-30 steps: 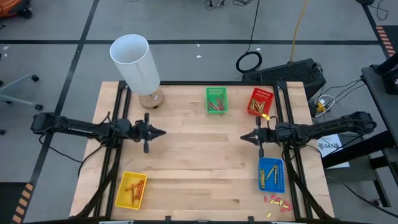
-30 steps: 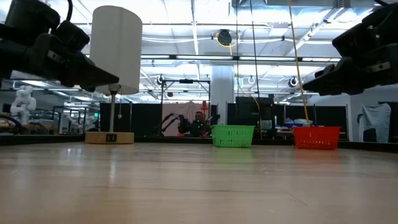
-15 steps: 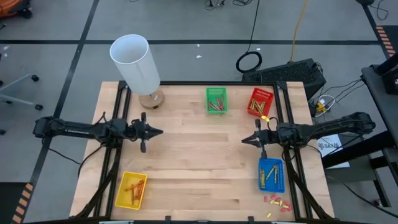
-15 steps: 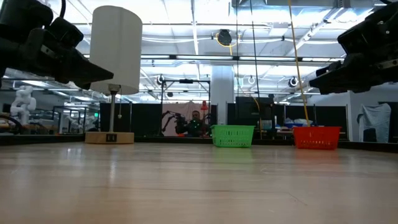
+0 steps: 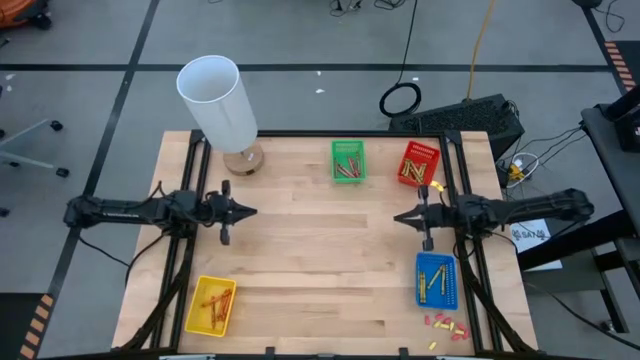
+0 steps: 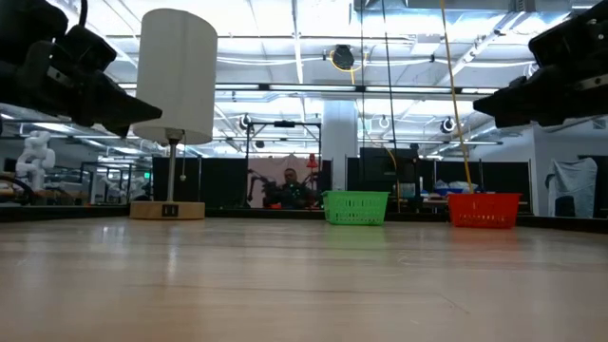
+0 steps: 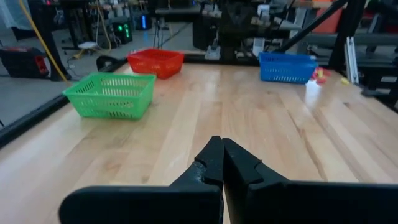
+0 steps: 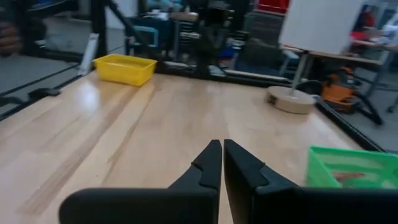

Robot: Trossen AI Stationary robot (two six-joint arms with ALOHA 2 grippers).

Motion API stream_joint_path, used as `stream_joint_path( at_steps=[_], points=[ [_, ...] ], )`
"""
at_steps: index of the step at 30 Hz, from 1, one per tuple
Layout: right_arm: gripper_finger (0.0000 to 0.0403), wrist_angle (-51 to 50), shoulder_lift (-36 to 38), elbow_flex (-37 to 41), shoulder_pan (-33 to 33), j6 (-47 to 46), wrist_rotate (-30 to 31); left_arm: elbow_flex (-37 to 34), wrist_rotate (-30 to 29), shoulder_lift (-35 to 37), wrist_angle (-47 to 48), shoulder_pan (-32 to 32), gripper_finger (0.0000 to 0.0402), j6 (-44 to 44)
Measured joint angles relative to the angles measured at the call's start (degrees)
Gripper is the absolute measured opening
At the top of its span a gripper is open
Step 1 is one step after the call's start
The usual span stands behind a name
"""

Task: Sort crayons
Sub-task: Return to Home Position

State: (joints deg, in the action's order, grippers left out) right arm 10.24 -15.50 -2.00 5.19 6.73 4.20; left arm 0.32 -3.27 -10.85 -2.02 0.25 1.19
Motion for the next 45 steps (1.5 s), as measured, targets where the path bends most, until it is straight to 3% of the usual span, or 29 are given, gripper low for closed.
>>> stream_joint_path(
  at_steps=[12,26,32,45],
  points=[
    [0.0004,-10.1,15.5,0.0,0.0,-0.1,1.6,0.0,0.0,3.5,0.6,0.0,0.0,-0.2],
    [0.0004,-11.0,15.3,-0.1,0.0,1.5,1.5,-0.1,0.0,4.7,0.6,0.0,0.0,-1.9],
    [0.0004,-11.2,15.3,-0.1,0.0,2.8,1.5,-0.1,5.5,5.1,0.8,0.0,0.0,-2.2],
    [0.0004,-11.2,15.3,-0.1,0.0,1.3,1.5,-0.1,6.8,6.1,1.0,-0.8,0.0,-1.6]
  ],
)
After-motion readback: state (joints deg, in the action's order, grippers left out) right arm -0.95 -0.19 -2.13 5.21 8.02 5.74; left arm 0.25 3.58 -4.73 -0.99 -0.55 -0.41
